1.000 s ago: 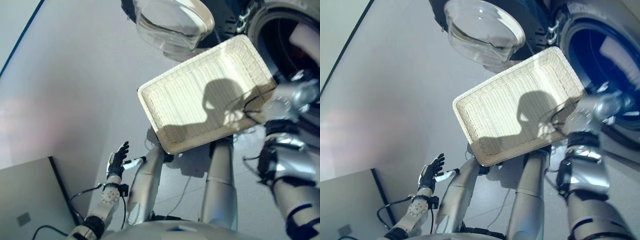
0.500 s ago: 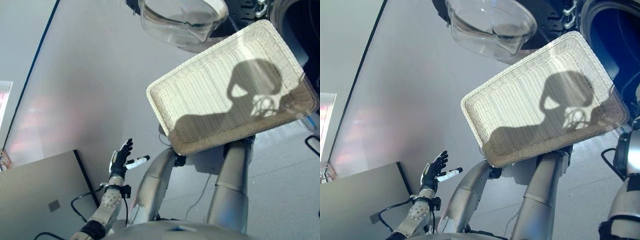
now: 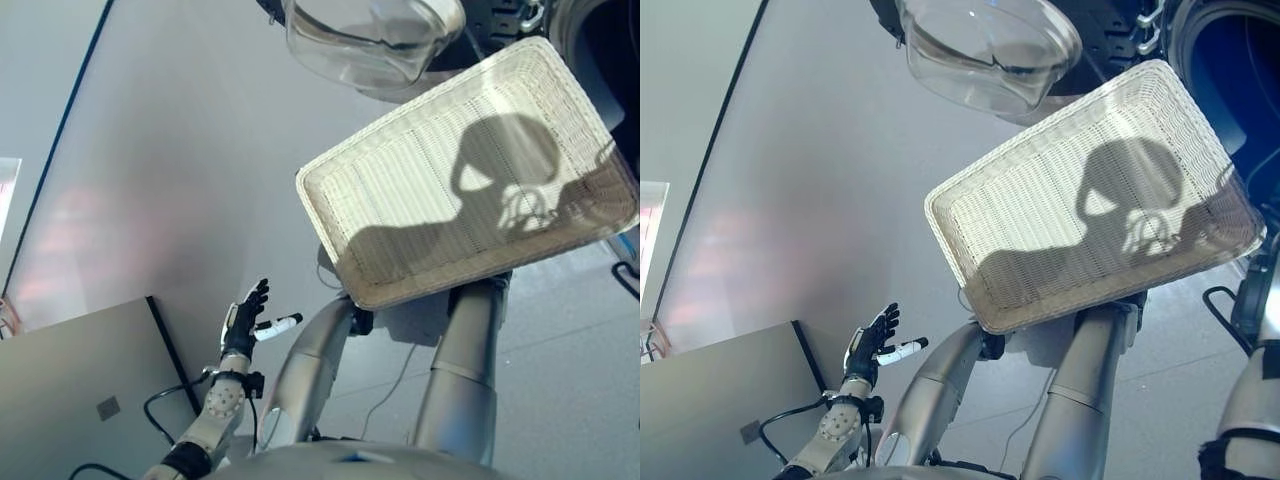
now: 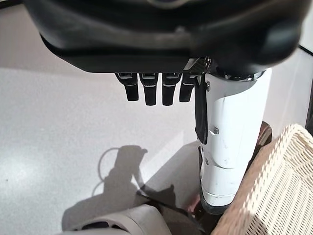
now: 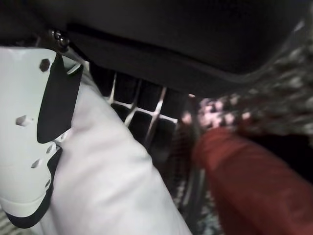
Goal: Pick up the clothes and place them into the washing machine
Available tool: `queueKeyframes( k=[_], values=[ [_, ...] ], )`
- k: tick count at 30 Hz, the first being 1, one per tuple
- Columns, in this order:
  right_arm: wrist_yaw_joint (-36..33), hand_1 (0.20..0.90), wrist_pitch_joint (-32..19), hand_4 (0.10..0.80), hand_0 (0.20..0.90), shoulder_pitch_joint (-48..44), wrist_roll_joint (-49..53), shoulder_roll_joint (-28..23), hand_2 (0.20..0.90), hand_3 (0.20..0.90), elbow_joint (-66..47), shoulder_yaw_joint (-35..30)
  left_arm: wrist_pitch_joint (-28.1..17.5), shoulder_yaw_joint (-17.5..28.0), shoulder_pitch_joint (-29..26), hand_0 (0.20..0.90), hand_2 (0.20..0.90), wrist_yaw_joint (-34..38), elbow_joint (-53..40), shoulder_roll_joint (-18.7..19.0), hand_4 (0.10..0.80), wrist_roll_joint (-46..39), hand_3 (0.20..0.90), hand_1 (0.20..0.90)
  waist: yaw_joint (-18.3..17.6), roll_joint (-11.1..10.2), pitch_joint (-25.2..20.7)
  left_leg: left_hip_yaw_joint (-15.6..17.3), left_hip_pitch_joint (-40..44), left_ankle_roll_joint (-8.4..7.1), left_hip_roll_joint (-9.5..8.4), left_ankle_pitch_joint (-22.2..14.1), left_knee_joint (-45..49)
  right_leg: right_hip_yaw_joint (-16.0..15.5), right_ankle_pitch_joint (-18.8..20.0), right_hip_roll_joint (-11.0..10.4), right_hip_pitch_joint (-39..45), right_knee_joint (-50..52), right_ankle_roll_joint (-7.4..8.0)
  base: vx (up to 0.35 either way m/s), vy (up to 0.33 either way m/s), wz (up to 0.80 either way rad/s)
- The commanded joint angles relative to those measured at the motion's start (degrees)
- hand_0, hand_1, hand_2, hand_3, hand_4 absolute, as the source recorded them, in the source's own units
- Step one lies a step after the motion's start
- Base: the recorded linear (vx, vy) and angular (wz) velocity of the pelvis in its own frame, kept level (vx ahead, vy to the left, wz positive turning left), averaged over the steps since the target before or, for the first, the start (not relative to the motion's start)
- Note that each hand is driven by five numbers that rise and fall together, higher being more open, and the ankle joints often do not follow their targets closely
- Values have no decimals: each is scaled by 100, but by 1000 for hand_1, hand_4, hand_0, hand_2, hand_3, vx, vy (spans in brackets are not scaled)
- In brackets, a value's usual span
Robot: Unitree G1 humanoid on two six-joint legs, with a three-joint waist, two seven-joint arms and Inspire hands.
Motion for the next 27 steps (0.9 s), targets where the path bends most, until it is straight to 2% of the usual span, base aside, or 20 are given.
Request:
queueKeyframes(
  k=[1,8,12,14,16,17,18,19,20,21,22,23,24,27],
  values=[
    [138,900,-483,800,900,-1106,-411,-1129,900,900,-763,951,-103,252,287,900,900,225,499,286,800,-263,900,900,125,82,-806,-390,424,-419,207,-562,10,-627,-88,533,496,-449,-644,0,0,0],
    [229,900,-459,800,900,-912,-270,-1008,900,900,-644,787,-91,265,287,900,900,194,552,222,800,-359,900,900,88,96,-762,-452,516,-430,200,-496,-91,-668,-66,534,611,-545,-646,0,0,0],
    [337,900,-445,800,900,-438,-23,-656,900,900,-369,372,-52,253,228,900,900,186,620,155,800,-399,900,900,78,84,-701,-483,562,-424,218,-469,-113,-698,-40,542,720,-618,-651,0,0,0],
    [559,900,-328,800,900,273,24,-211,900,900,-255,13,-28,315,145,900,900,165,698,72,800,-462,900,900,40,67,-612,-494,635,-433,241,-440,-123,-740,-5,562,835,-680,-648,0,0,0],
    [723,900,-199,800,900,953,3,276,900,900,-234,-326,-57,358,157,900,900,100,684,116,800,-510,900,900,24,-39,-557,-518,771,-438,269,-388,-202,-798,78,602,1006,-820,-656,-1,-15,-2],
    [718,900,-198,800,900,979,-3,281,900,900,-245,-346,-56,354,164,900,900,99,682,128,800,-511,900,900,21,-47,-557,-523,785,-438,263,-412,-193,-800,48,596,1019,-803,-654,3,-50,-6],
    [929,900,-87,800,900,1470,43,888,900,900,-61,-490,-33,357,123,900,900,59,685,52,800,-447,900,900,60,-85,-513,-542,860,-428,275,-382,-197,-854,127,606,1178,-925,-643,-96,-53,-7],
    [993,900,-55,800,900,1773,-14,1289,900,900,-49,-539,-35,377,123,900,900,50,686,32,800,-460,900,900,70,-122,-476,-484,878,-400,316,-201,-260,-947,334,613,1262,-1085,-671,-100,-53,-10],
    [970,900,-53,800,900,1827,-34,1320,900,900,-89,-574,-37,380,146,900,900,47,683,56,800,-461,900,900,56,-135,-470,-496,911,-401,314,-209,-265,-960,322,609,1302,-1093,-671,-81,-53,-13],
    [1086,900,-26,800,900,2186,-8,1859,900,900,-47,-694,-2,439,99,900,900,44,768,-2,800,-415,900,900,116,-199,-474,-549,1032,-420,332,-147,-349,-1053,375,612,1524,-1255,-659,20,-60,-12],
    [1156,900,-9,800,900,2359,-25,2160,900,900,-35,-708,11,471,66,900,900,26,777,-33,800,-441,900,900,148,-232,-475,-601,1118,-433,339,-120,-412,-1121,405,604,1653,-1350,-646,16,-60,-6],
    [1148,900,-10,800,900,2379,-32,2177,900,900,-52,-719,10,475,74,900,900,23,778,-21,800,-442,900,900,136,-235,-469,-612,1139,-434,340,-113,-425,-1134,411,603,1682,-1369,-647,19,-80,7],
    [1264,900,56,800,900,2677,-52,2681,900,900,78,-653,18,514,25,900,900,8,835,-48,800,-419,900,900,247,-292,-493,-728,1287,-459,365,-32,-551,-1267,431,558,1932,-1525,-624,29,-85,13],
    [1443,900,74,800,900,2954,61,3143,900,900,167,-702,37,589,16,900,900,15,813,2,800,-303,900,900,370,-383,-491,-905,1499,-493,353,76,-713,-1501,458,509,2270,-1705,-609,28,-90,29]
  ],
)
